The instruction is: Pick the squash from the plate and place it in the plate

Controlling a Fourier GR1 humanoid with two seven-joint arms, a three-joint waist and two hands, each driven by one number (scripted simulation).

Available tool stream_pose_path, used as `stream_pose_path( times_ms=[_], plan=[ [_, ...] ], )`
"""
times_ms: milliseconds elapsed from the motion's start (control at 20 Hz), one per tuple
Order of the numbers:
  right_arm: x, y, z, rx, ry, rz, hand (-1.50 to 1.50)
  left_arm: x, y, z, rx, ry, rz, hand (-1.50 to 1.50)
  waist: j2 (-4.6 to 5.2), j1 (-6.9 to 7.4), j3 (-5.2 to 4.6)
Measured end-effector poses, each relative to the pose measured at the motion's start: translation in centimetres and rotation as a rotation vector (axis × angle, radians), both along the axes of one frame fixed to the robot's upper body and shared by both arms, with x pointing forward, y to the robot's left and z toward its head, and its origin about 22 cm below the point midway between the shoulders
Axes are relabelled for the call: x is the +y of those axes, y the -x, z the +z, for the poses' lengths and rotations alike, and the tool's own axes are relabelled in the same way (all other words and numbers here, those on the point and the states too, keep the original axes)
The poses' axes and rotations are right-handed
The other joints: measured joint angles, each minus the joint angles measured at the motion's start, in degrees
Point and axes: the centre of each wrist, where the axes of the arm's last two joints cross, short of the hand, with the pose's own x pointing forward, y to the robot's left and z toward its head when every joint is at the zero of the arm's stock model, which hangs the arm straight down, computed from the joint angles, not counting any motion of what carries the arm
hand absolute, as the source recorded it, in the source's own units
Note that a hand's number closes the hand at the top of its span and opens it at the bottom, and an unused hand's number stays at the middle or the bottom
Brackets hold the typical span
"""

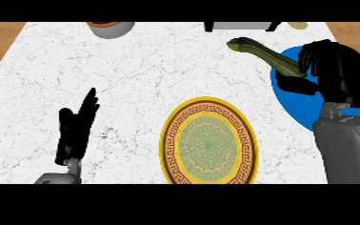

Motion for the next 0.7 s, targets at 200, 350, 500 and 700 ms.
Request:
stream_pose_path(
  times_ms=[200, 350, 500, 700],
  plan=[
    [-2.5, 0.2, 0.7, -0.003, -0.030, -0.079, 1.50, 0.3, -0.2, -0.2, -0.002, 0.007, -0.002, 0.00, 0.08, 0.16, 0.01],
    [-4.7, -0.7, 0.5, 0.012, -0.039, -0.123, 1.50, 0.1, 0.0, 0.5, -0.008, 0.004, -0.010, 0.00, 0.12, 0.42, 0.02],
    [-6.9, -1.8, 0.1, 0.032, -0.047, -0.157, 1.50, 0.2, 0.1, 0.5, -0.008, 0.004, -0.008, 0.00, 0.18, 0.57, 0.03],
    [-9.3, -3.1, -0.9, 0.069, -0.042, -0.181, 1.50, -0.3, -0.6, -0.2, -0.006, 0.003, -0.009, 0.00, 0.26, 0.65, 0.04]
  ],
)
